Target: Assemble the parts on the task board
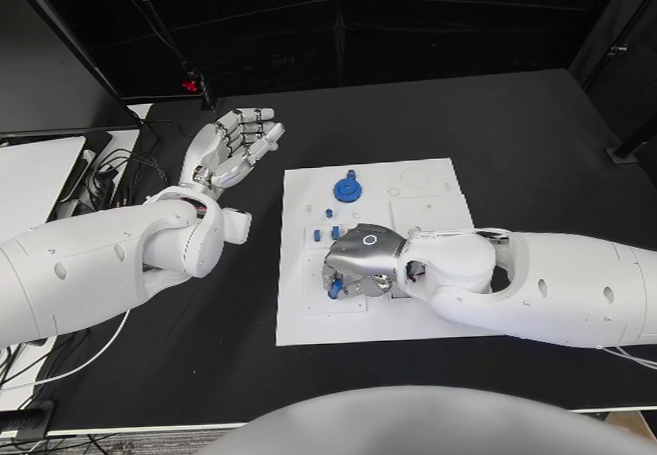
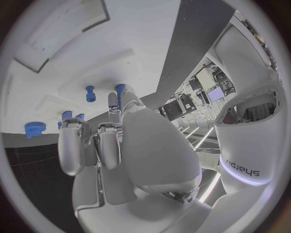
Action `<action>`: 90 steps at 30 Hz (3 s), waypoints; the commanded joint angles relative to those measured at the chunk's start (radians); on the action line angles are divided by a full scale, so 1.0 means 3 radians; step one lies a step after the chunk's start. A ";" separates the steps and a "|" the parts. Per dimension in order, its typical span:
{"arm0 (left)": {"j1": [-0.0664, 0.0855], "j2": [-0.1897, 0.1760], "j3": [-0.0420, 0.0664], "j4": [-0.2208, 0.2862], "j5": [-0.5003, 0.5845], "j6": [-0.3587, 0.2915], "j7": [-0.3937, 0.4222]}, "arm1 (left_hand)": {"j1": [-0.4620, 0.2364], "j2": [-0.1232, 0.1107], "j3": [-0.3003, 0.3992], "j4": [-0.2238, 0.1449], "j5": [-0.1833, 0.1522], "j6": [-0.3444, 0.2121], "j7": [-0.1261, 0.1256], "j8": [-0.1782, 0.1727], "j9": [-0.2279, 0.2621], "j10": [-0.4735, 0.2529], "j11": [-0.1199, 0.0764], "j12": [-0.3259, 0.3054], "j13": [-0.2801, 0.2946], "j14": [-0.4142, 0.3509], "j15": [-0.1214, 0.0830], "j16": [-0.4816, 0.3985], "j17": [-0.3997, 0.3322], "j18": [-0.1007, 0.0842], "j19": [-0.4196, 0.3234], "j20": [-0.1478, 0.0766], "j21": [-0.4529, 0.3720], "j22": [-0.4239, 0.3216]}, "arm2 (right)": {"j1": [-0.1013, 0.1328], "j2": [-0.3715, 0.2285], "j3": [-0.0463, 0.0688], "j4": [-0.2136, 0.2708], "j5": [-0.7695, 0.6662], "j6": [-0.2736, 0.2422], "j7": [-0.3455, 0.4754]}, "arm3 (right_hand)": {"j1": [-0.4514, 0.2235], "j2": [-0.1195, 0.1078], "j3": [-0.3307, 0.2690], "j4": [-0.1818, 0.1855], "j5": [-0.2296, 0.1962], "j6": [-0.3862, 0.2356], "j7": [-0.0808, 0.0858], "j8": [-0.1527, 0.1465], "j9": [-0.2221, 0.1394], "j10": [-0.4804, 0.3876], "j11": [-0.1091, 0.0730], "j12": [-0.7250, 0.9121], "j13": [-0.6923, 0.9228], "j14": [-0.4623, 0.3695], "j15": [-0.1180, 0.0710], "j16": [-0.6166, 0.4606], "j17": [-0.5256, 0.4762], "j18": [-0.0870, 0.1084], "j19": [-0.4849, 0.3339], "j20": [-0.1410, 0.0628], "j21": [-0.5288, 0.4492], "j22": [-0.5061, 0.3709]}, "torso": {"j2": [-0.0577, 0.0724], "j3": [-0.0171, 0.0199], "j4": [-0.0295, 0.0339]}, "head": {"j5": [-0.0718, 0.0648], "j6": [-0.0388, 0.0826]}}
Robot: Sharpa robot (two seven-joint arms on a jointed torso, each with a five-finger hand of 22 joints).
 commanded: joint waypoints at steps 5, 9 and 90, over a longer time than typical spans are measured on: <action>0.0005 0.0007 0.0003 -0.0001 0.0000 0.0029 0.0401 | -0.0003 0.0034 -0.0009 -0.0010 0.0021 -0.0029 0.0494 0.0017 -0.0008 -0.0028 -0.0004 0.0027 -0.0009 0.0006 -0.0004 0.0029 -0.0011 -0.0029 0.0011 0.0010 0.0018 -0.0005 | 0.0000 -0.0002 -0.0006 -0.0021 -0.0043 0.0113 -0.0069 | -0.0007 0.0024 0.0010 0.0007 0.0023 0.0015 0.0011 -0.0001 0.0001 -0.0029 0.0027 -0.0030 -0.0005 0.0268 0.0016 0.0018 0.0461 0.0017 0.0163 0.0005 -0.0008 0.0737 | 0.0000 -0.0004 0.0001 | -0.0009 0.0000; 0.0004 0.0009 0.0003 -0.0003 0.0000 0.0028 0.0400 | -0.0003 0.0034 -0.0009 -0.0010 0.0021 -0.0029 0.0494 0.0017 -0.0008 -0.0028 -0.0004 0.0027 -0.0009 0.0006 -0.0004 0.0029 -0.0011 -0.0029 0.0011 0.0010 0.0018 -0.0005 | 0.0000 0.0010 -0.0006 -0.0031 -0.0042 0.0113 -0.0065 | -0.0025 -0.0014 -0.0010 0.0009 0.0021 -0.0057 0.0037 -0.0050 -0.0018 -0.0090 0.0051 -0.0047 -0.0008 0.0264 0.0034 0.0011 0.0441 0.0018 0.0161 0.0016 -0.0012 0.0736 | -0.0002 -0.0001 0.0004 | -0.0006 0.0000; 0.0004 0.0082 0.0003 -0.0046 0.0001 0.0033 0.0384 | -0.0014 0.0025 -0.0030 -0.0007 0.0022 -0.0046 0.0494 0.0035 -0.0020 -0.0037 -0.0004 0.0049 -0.0022 0.0012 -0.0004 0.0051 -0.0035 -0.0028 0.0011 0.0010 0.0020 -0.0009 | 0.0286 -0.1950 -0.0095 0.0784 0.2222 -0.0897 -0.1012 | -0.1782 -0.0252 -0.0704 0.0028 0.0736 -0.1385 0.0123 0.1627 0.0500 0.1026 0.0105 0.4995 0.5031 0.0346 0.0103 0.0170 0.0878 -0.0058 0.0315 0.0105 0.0283 0.0854 | -0.0003 -0.0013 -0.0010 | -0.0626 0.0000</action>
